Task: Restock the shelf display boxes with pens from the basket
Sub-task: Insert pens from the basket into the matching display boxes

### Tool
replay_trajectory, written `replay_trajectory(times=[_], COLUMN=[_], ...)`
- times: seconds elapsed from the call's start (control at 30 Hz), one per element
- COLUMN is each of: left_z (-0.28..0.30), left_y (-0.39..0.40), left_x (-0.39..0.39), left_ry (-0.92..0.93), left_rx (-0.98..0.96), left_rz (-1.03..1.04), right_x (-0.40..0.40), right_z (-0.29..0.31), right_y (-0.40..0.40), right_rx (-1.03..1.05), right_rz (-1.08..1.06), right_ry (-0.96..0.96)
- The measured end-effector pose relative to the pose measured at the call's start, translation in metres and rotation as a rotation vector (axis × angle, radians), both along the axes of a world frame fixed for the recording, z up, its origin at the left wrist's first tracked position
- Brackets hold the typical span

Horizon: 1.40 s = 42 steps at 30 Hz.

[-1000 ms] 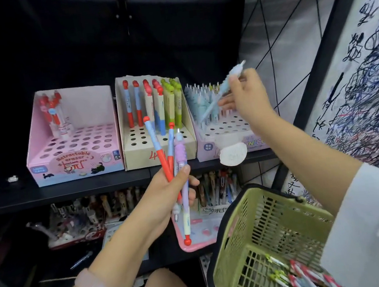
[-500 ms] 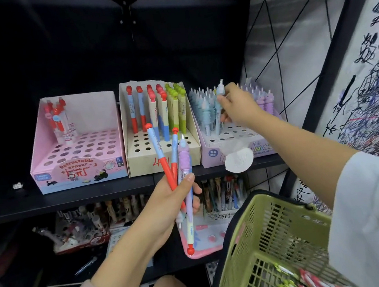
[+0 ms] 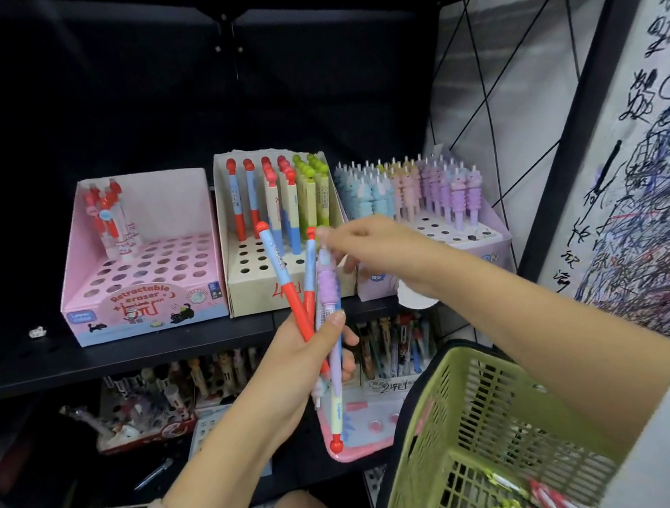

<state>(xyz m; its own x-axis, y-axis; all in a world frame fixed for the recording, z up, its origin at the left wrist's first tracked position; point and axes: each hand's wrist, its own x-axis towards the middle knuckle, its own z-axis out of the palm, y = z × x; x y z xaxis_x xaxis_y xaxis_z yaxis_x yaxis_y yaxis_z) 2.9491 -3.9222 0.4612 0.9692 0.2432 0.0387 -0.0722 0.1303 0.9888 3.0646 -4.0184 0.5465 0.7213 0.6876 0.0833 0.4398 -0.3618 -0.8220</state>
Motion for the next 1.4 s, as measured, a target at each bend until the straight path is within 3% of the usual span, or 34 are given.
replay_trajectory(times=[0.1,0.23,0.43,0.5,0.57,0.67,0.73,0.83,0.93,1.23,1.4], left_z=[0.002,0.002,0.004,0.006,0.008,0.008,0.003,-0.001,0.000,-0.002,-0.001], left_y=[-0.001,0.007,0.027,0.033,0.042,0.057,0.065,0.075,0.082,0.091,0.092], left_x=[-0.001,-0.008,-0.018,-0.021,-0.024,-0.029,-0.034,-0.038,-0.041,-0.047,-0.046], left_ry=[-0.015,-0.032,-0.030,-0.047,-0.054,-0.034,-0.017,-0.012,-0.018,-0.026,-0.028], left_rx=[0.005,0.038,0.087,0.082,0.073,0.074,0.081,0.058,0.052,0.031,0.008], left_rz=[0.006,0.035,0.093,0.110,0.125,0.134,0.140,0.177,0.193,0.205,0.202], right_x=[-0.013,-0.019,-0.025,-0.030,-0.035,-0.028,-0.019,-0.012,-0.009,0.004,0.011], right_z=[-0.002,0.005,0.018,0.017,0.022,0.048,0.067,0.070,0.056,0.048,0.054], right_y=[0.010,0.025,0.046,0.055,0.066,0.086,0.098,0.115,0.132,0.147,0.156], right_rx=[-0.018,0.149,0.016,0.022,0.103,0.392,0.476,0.358,0.165,0.021,-0.284], right_rz=[0.024,-0.043,0.103,0.108,0.062,-0.078,-0.211,-0.276,-0.253,-0.290,-0.257], right_ry=[0.022,0.008,0.082,0.017,-0.055,-0.037,-0.185,-0.478,-0.634,-0.759,-0.683])
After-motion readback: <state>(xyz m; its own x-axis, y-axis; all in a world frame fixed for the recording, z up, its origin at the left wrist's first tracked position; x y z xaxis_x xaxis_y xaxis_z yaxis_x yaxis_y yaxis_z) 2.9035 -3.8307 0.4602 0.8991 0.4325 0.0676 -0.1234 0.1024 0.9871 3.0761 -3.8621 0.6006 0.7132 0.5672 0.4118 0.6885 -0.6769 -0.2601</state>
